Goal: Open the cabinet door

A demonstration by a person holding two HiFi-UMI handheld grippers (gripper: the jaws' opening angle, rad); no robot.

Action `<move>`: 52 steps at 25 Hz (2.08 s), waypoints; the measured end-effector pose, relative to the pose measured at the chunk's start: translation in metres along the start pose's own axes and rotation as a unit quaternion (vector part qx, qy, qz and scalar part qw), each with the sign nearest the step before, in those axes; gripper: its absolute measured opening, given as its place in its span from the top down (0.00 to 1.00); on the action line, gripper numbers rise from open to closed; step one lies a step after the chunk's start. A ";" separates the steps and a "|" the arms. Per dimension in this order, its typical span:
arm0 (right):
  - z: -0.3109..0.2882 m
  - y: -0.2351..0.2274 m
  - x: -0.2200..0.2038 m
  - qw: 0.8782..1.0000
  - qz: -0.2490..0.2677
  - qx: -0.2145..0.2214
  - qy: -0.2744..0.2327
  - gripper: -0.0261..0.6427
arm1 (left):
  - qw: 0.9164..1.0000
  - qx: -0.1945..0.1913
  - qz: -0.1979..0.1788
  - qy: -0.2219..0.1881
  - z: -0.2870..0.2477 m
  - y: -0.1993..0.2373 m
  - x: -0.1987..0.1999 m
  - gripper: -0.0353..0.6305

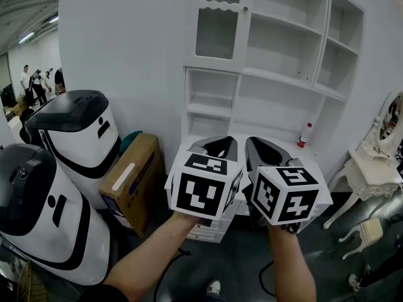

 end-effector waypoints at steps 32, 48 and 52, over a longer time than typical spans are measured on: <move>-0.122 -0.139 0.030 0.997 -0.014 0.079 0.019 0.93 | 0.998 0.065 -0.007 0.024 -0.175 0.016 0.011 0.93; -0.198 -0.157 0.041 0.997 0.001 0.072 0.019 0.93 | 0.998 0.063 -0.011 0.011 -0.238 0.072 0.008 0.93; -0.229 -0.164 0.052 0.997 0.003 0.072 0.010 0.93 | 0.999 0.053 -0.009 0.004 -0.263 0.093 0.010 0.93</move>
Point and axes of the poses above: the fingertips, and each gripper's own axes: z backward along the fingers, y to its left, x out of its top, the point moved 6 cm from there along z, backward along the fingers, and after that the axes turned 15 degrees about -z, right-handed, at the moved point
